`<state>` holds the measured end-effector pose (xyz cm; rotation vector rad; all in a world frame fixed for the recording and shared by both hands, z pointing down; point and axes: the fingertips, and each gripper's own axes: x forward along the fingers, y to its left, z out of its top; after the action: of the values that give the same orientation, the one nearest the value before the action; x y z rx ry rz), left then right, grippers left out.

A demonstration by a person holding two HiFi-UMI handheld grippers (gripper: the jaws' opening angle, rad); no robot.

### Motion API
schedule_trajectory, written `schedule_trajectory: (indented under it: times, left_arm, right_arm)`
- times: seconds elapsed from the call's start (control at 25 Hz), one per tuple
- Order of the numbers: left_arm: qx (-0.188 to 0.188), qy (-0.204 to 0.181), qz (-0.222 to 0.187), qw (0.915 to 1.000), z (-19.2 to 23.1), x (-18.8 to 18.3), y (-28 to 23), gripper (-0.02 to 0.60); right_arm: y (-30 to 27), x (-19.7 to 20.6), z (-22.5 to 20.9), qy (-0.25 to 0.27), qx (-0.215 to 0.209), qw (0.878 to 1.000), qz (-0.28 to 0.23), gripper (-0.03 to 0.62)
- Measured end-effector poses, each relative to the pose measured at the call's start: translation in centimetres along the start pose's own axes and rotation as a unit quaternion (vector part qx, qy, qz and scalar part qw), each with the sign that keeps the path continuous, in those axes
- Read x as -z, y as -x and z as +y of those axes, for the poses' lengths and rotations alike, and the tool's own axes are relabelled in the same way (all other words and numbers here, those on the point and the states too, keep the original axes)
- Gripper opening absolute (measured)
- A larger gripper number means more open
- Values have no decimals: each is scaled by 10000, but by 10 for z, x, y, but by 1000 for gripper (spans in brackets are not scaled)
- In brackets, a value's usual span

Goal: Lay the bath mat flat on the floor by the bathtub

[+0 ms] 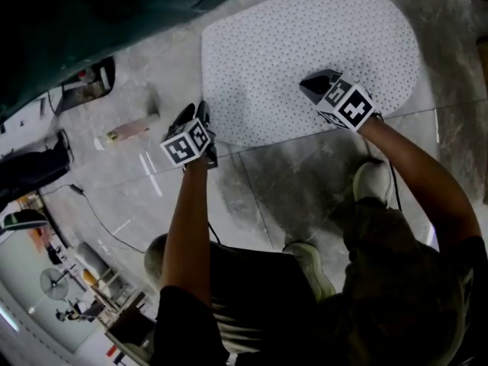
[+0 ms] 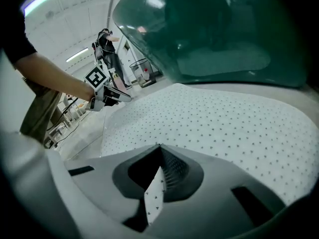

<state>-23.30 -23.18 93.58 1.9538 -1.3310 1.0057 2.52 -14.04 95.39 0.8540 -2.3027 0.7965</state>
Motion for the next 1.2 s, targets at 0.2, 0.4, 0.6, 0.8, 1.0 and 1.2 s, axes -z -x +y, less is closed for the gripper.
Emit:
schedule_trajectory:
  times: [0.2,0.4,0.6,0.8,1.0,1.2]
  left_arm:
    - [444,430,636,9961,-11,18,-11,181]
    - [222,307,1009,9942,-6,27,-12,186]
    - [200,605,1023,9927,-1,40,-15,219]
    - [443,903,1183,9879,-11,39,-8,146]
    - [919,1063,1204,9827,-54,28,10,84]
    - [1506,533,877,9833,-148,14,22,64]
  right_arm:
    - [-7,6,5,243,43,9995,172,21]
    - [-9,14,14,733,-15,9965,406,21]
    - [-11,19,16,1094,72,9925,538,21]
    - [-15,20,15,875,-122,9929,800,21]
    - [-14,21,12,405,-387,9933,1011,21]
    - [-12,20,11,558,-273,9936,947,21]
